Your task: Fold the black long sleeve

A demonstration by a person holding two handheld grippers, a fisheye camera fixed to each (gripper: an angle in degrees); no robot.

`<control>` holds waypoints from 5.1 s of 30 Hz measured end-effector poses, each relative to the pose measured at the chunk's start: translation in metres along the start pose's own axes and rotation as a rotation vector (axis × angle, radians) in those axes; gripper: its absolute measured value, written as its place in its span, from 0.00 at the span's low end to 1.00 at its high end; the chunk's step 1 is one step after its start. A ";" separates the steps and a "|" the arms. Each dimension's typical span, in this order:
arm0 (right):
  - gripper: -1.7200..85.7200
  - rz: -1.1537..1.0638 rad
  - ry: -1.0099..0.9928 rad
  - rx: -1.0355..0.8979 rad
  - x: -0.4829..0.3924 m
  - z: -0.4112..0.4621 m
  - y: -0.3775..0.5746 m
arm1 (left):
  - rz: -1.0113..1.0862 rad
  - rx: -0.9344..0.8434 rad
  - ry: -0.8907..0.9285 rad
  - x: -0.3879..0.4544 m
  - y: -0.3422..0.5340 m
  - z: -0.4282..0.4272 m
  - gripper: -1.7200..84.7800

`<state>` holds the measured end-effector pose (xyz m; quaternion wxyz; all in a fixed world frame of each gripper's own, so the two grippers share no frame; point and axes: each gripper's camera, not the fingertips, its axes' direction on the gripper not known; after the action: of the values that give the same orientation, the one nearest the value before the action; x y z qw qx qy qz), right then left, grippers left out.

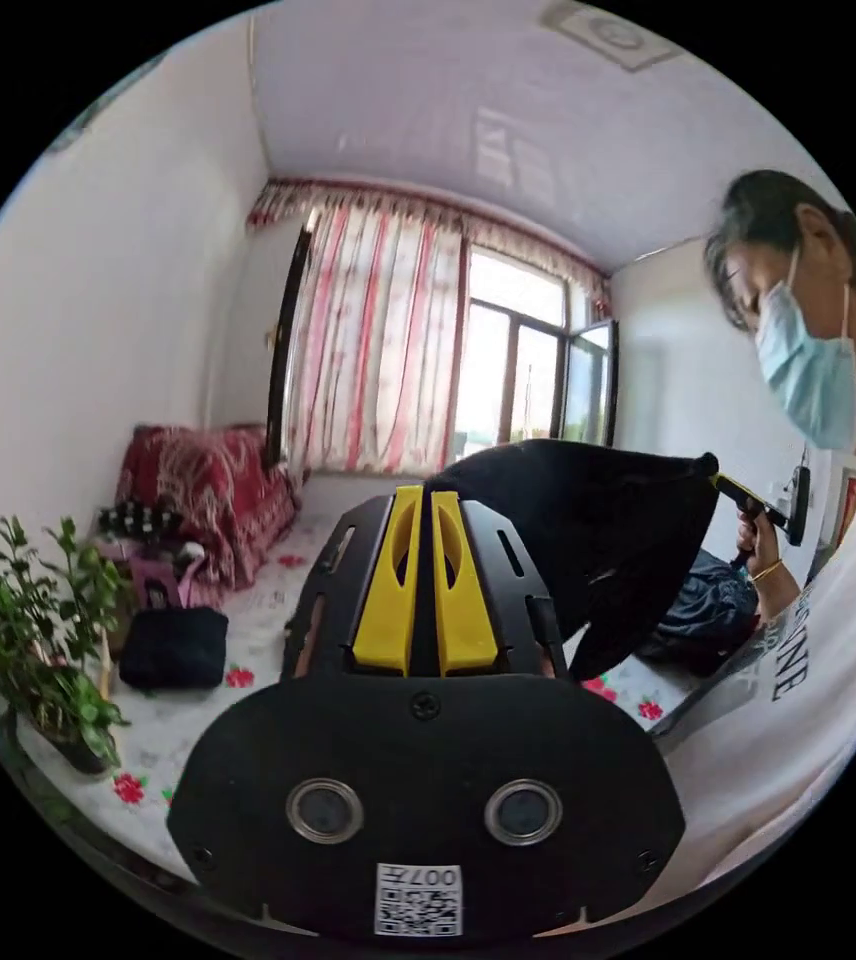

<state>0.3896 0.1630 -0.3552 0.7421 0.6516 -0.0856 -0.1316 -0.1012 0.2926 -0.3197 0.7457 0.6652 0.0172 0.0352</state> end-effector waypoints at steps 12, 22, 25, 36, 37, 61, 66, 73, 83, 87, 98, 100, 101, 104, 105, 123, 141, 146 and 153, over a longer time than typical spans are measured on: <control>0.06 0.041 -0.080 -0.270 0.020 0.133 -0.005 | -0.008 -0.221 -0.221 -0.009 -0.006 0.145 0.07; 0.11 0.236 0.008 -1.127 0.019 0.286 0.278 | -0.185 -1.016 -0.376 -0.039 0.244 0.249 0.09; 0.12 0.305 -0.039 -1.207 0.017 0.297 0.309 | -0.176 -1.145 -0.288 -0.027 0.283 0.253 0.10; 0.13 0.234 -0.016 -1.443 0.001 0.417 0.374 | 0.039 -1.354 -0.178 0.000 0.333 0.381 0.10; 0.13 0.221 -0.008 -1.507 -0.002 0.433 0.385 | 0.036 -1.366 -0.192 -0.003 0.336 0.388 0.10; 0.13 0.242 0.144 -1.396 0.021 0.378 0.326 | -0.175 -1.184 -0.207 -0.036 0.259 0.346 0.07; 0.12 0.173 0.173 -1.647 0.003 0.320 0.378 | -0.136 -1.311 -0.158 -0.002 0.262 0.253 0.09; 0.08 0.215 0.697 -1.434 0.096 0.313 0.330 | -0.090 -1.333 -0.157 -0.001 0.254 0.238 0.10; 0.12 0.464 -0.075 -1.148 0.038 0.271 0.298 | 0.000 -1.350 -0.097 -0.001 0.254 0.230 0.13; 0.12 0.501 -0.315 -1.378 -0.041 0.272 0.372 | -0.069 -1.397 -0.095 -0.004 0.281 0.244 0.10; 0.06 0.398 -0.376 -1.121 -0.009 0.323 0.281 | -0.376 -1.129 0.206 -0.089 0.184 0.303 0.07; 0.07 0.499 -0.262 -0.980 0.024 0.348 0.257 | -0.420 -1.067 0.142 -0.106 0.172 0.329 0.08; 0.07 0.514 -0.238 -0.955 0.031 0.353 0.254 | -0.426 -1.030 0.083 -0.115 0.167 0.346 0.09; 0.09 0.567 -0.166 -0.993 0.051 0.380 0.261 | -0.427 -1.074 -0.084 -0.133 0.173 0.378 0.09; 0.10 0.566 -0.164 -1.021 0.053 0.383 0.269 | -0.433 -1.100 -0.112 -0.139 0.177 0.383 0.09; 0.05 0.510 -0.423 -1.424 0.030 0.409 0.356 | -0.251 -1.434 0.094 -0.145 0.222 0.426 0.07; 0.02 0.506 -0.687 -1.252 0.033 0.258 0.286 | -0.605 -1.371 0.220 -0.178 0.188 0.214 0.03; 0.02 0.426 -0.643 -1.487 -0.011 0.239 0.336 | -0.747 -1.434 0.169 -0.167 0.245 0.183 0.03; 0.02 0.462 -0.539 -1.566 -0.032 0.205 0.364 | -0.623 -1.542 0.113 -0.131 0.271 0.167 0.03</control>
<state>0.3282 0.0213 0.0348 0.9404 -0.1355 -0.2741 -0.1488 -0.2272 0.1480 -0.0343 0.9657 -0.0699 0.2091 -0.1375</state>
